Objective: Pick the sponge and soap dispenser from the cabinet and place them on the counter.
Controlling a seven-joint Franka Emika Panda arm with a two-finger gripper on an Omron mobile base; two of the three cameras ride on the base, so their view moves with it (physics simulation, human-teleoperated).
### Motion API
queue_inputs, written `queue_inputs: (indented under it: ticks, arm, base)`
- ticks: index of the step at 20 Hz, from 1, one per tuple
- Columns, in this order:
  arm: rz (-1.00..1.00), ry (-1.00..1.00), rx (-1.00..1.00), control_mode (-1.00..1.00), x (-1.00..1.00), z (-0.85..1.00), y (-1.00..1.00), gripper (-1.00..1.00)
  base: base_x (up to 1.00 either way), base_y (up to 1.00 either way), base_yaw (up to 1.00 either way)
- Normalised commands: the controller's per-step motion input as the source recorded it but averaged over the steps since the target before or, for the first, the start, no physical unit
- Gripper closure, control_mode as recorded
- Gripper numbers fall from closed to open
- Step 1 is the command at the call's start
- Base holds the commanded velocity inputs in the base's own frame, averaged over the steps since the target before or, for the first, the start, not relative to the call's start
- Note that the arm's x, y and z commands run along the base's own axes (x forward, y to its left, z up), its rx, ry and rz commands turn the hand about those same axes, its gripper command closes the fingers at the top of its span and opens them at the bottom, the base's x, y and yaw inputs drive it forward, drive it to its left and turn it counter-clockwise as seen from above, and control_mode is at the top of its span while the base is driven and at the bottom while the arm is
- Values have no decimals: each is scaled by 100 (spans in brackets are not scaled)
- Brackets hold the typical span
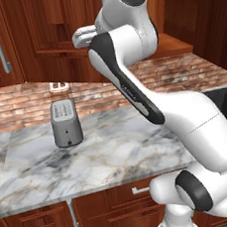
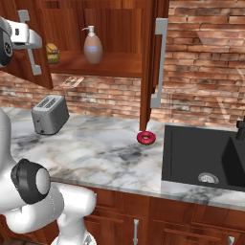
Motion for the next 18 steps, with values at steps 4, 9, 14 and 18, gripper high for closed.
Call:
queue_inputs:
  ticks: [4,9,14,18]
  arm:
    - [0,0,0,-100,-23,-43,95,100]
    - [0,0,0,-100,-21,-44,97,100]
    - [0,0,0,-100,-18,-45,94,-100]
    - [0,0,0,-100,-8,-29,59,-100]
  base:
    - [0,0,0]
    - [0,0,0]
    - [0,0,0]
    - [0,0,0]
